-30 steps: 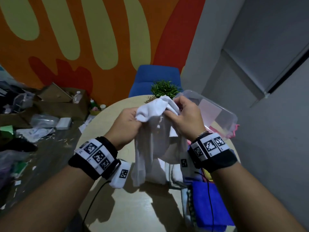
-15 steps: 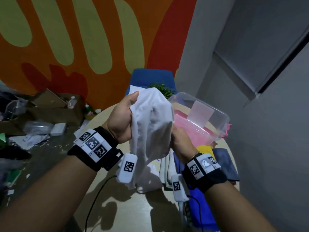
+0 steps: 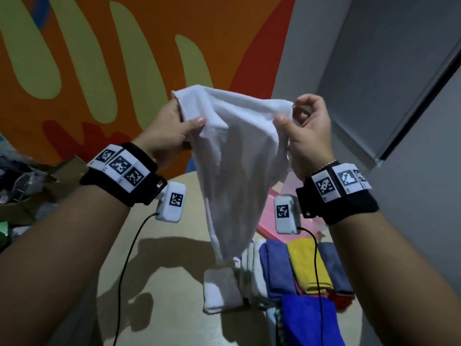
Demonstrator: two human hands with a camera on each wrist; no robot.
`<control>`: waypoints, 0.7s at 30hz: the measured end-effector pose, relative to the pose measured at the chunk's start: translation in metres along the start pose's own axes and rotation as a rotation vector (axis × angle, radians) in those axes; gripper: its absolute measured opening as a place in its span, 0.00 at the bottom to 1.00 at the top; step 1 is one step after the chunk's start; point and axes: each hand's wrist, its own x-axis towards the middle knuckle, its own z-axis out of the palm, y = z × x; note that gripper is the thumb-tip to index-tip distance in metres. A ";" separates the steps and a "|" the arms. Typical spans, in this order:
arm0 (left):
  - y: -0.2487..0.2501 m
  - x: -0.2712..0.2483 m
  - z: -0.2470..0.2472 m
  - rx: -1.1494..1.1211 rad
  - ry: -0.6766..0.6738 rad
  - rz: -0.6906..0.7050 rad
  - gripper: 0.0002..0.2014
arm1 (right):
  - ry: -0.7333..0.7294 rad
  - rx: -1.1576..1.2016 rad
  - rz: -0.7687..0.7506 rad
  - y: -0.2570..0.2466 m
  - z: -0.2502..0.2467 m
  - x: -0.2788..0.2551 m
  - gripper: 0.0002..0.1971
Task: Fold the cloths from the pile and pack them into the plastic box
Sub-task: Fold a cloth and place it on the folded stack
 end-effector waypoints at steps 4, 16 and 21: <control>0.020 0.018 -0.004 0.256 0.174 0.152 0.07 | 0.101 -0.033 -0.057 -0.014 -0.004 0.022 0.14; 0.060 0.035 -0.012 0.258 0.423 0.303 0.05 | -0.017 -0.144 -0.121 -0.040 -0.008 0.049 0.13; 0.052 0.018 -0.021 0.201 0.436 0.288 0.07 | -0.072 -0.167 -0.063 -0.027 -0.013 0.042 0.16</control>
